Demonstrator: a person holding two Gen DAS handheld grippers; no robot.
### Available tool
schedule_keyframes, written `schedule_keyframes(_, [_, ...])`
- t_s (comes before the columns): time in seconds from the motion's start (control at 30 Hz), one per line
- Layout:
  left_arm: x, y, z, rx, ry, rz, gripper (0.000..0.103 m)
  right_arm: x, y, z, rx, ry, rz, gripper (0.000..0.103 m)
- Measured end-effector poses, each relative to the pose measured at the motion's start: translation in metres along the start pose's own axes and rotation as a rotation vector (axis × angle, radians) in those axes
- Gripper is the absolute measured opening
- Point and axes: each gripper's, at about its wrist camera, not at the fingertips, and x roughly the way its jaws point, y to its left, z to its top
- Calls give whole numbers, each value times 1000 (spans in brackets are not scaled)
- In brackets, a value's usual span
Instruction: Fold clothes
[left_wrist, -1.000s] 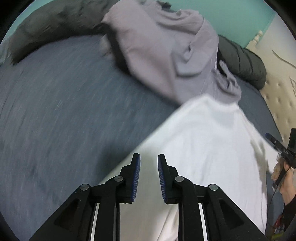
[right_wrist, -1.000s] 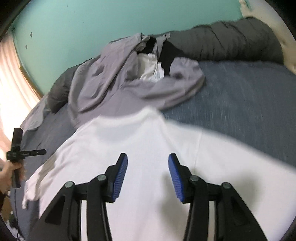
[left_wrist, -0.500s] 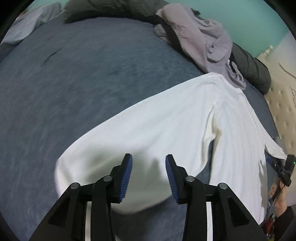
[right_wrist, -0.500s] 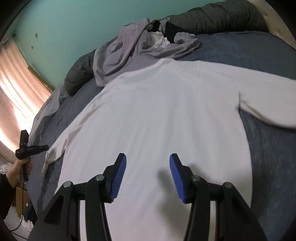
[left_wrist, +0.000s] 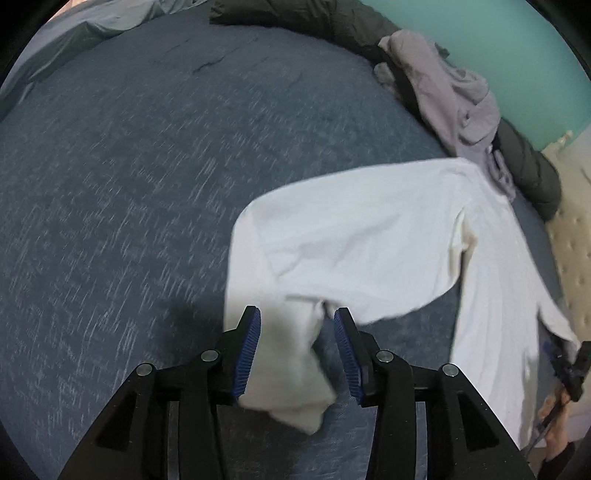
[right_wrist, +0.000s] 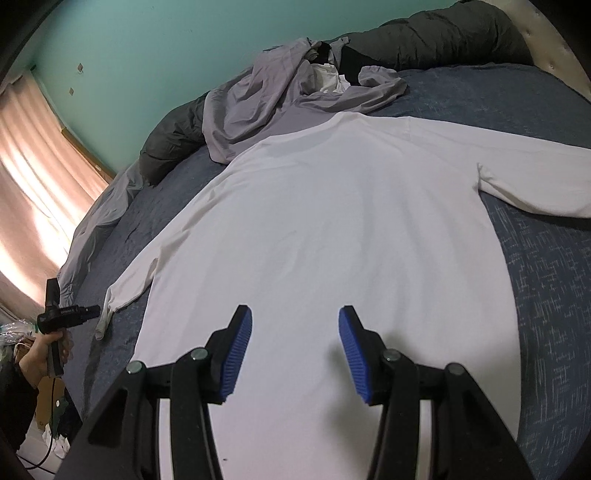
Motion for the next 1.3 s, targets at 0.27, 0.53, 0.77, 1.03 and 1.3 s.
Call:
schedule_keyframes(0.27, [8,29,-17,-91,16,-4,45,-3,3,-15,16,12,-7,50])
schedule_keyframes(0.53, [5,38,-19,-97,0,-58,14,-2,7,-21,27,22,-6,50])
schedule_keyframes(0.77, [-32,39,0,-28,-49,-29,2,-2,12,-22,25,21,-4,50])
schedule_keyframes(1.03, [-66,67,41,22,-51,138,2,-1,21,-21,13,21,-1,50])
schedule_keyframes(1.3, [-48,95,63,-61,-58,150,4,-1,25,-20,-3,30,-20,50])
